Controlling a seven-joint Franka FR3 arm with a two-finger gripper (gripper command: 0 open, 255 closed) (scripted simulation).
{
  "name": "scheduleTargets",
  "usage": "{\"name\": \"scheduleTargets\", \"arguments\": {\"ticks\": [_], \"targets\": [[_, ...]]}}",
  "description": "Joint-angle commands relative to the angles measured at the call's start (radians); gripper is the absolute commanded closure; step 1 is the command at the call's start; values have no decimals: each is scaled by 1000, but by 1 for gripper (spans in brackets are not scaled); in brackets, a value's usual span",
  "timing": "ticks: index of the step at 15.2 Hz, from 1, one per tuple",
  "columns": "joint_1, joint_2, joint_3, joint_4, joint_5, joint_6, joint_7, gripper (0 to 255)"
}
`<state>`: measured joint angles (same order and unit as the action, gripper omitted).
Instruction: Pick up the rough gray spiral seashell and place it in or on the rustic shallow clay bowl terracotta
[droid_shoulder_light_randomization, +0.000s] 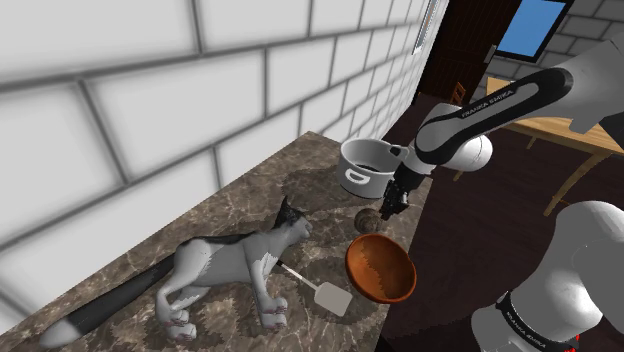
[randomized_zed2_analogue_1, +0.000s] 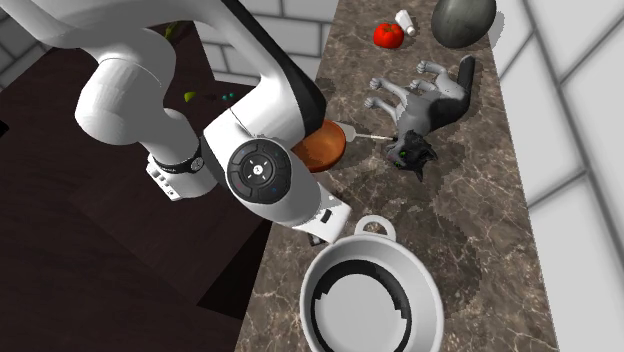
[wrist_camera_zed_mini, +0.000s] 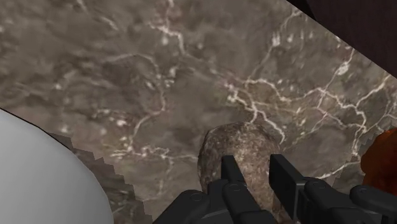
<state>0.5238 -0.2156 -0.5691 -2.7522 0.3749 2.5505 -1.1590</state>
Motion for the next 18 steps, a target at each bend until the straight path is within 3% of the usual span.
{"name": "scheduleTargets", "arguments": {"ticks": [1,7,12,13,14,16,18], "targets": [[0,2,0,-1,0,7,1,255],[0,3,0,-1,1,8,0,255],[-48,-76,34,7,-93,-63,85,255],[-37,-58,25,6,-72,-47,65,255],[-37,-58,25,6,-72,-47,65,0],[20,63,117,174,-344,-207,-109,0],[26,79,122,175,-353,-198,-124,0]]}}
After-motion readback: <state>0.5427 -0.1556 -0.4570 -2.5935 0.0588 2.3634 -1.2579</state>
